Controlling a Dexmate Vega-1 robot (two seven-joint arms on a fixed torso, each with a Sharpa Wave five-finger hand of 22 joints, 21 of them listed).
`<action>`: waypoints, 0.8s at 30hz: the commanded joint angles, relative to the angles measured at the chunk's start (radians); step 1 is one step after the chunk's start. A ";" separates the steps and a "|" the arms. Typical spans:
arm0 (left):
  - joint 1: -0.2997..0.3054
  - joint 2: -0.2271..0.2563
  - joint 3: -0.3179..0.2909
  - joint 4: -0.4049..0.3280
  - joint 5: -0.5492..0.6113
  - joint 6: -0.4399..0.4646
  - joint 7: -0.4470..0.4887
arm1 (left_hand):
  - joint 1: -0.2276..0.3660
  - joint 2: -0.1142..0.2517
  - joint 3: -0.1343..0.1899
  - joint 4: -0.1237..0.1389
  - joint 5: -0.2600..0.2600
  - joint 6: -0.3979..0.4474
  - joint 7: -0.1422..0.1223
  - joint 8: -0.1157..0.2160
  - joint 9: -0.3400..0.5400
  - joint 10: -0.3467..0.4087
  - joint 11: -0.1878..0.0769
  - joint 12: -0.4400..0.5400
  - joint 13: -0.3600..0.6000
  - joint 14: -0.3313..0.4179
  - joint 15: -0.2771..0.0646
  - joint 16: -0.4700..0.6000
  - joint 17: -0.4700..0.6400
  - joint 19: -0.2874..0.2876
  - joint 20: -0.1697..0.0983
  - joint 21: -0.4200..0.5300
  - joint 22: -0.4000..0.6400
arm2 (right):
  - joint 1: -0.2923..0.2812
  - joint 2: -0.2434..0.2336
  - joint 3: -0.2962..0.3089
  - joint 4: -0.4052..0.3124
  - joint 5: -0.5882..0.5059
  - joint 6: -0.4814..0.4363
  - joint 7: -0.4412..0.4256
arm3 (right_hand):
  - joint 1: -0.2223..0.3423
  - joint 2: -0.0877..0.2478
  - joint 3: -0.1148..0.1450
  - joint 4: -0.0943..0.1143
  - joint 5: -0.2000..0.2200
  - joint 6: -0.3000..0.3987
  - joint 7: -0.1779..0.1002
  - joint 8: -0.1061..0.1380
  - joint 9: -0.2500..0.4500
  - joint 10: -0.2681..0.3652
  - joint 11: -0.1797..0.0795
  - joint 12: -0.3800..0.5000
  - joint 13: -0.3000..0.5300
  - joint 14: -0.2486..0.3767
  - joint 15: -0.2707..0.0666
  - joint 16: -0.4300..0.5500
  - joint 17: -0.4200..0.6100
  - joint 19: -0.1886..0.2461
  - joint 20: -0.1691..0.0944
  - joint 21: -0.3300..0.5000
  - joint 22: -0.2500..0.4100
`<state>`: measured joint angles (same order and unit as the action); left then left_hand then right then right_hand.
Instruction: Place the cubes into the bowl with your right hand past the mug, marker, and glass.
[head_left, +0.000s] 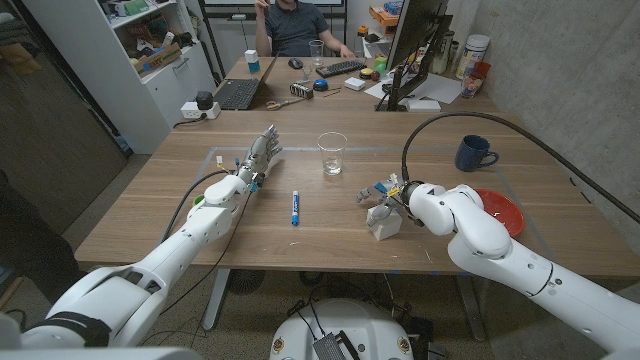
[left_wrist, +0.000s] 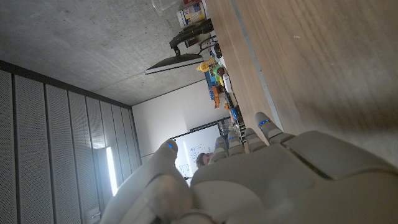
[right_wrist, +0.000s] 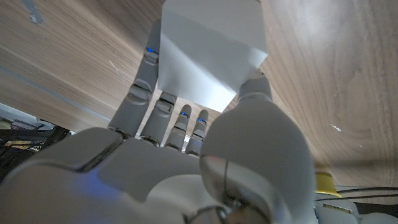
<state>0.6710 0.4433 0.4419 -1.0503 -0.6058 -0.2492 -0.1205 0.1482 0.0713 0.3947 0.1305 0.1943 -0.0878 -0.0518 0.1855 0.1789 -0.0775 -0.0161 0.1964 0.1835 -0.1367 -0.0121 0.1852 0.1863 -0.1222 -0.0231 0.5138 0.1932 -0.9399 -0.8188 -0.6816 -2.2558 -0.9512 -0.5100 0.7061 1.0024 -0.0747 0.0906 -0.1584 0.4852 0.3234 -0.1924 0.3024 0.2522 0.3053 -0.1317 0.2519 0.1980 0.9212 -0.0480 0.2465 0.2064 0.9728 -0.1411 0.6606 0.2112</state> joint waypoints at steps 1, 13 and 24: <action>0.005 -0.002 -0.001 -0.011 0.003 -0.005 0.013 | -0.006 -0.001 -0.001 0.000 0.008 -0.003 0.001 0.007 0.006 -0.010 0.004 0.004 0.002 -0.010 0.001 0.004 0.003 -0.006 0.005 0.000 0.001 | -0.049 -0.042 0.059 0.015 0.153 0.055 -0.209 | 0.243 0.167 -0.017 0.015 -0.042 0.197 0.062 0.071 0.030 0.116 0.034 0.033 0.005 0.197 -0.182 0.024 0.036 0.016 -0.081 0.043 -0.006; 0.007 -0.001 -0.002 -0.014 0.005 -0.008 0.018 | -0.009 -0.003 -0.005 0.001 0.008 -0.002 0.001 0.007 0.006 -0.012 0.005 0.003 0.002 -0.011 0.002 0.004 0.004 -0.007 0.006 -0.001 0.001 | -0.042 -0.076 0.069 0.049 0.293 0.122 -0.338 | 0.309 0.201 -0.067 0.043 -0.091 0.560 0.268 0.238 0.106 0.417 0.137 0.121 0.025 0.278 -0.179 0.015 0.063 0.016 -0.084 0.119 -0.006; 0.011 0.004 -0.002 -0.018 0.007 -0.011 0.017 | -0.012 -0.006 -0.008 0.002 0.008 -0.002 0.002 0.007 0.006 -0.011 0.006 0.004 0.002 -0.012 0.002 0.004 0.004 -0.008 0.007 -0.002 0.002 | -0.048 -0.101 0.057 0.038 0.290 0.133 -0.426 | 0.381 0.230 -0.049 0.024 -0.105 0.607 0.294 0.232 0.082 0.549 0.156 0.173 0.045 0.302 -0.181 0.016 0.070 0.029 -0.089 0.141 -0.006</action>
<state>0.6783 0.4436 0.4403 -1.0643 -0.6014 -0.2562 -0.1042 0.1438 0.0669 0.3912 0.1340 0.1943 -0.0878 -0.0517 0.1855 0.1789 -0.0831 -0.0105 0.1965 0.1835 -0.1418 -0.0070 0.1852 0.1886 -0.1275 -0.0178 0.5139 0.1931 -0.9796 -0.8940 -0.6215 -2.2131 -0.6848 -0.3990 0.3776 1.0749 -0.1315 0.0379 -0.1258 0.3845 0.9156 0.1004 0.5381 0.3377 0.8302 0.0185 0.4144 0.2352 1.0725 -0.0504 0.2632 0.2722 0.9803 -0.1336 0.7919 0.2023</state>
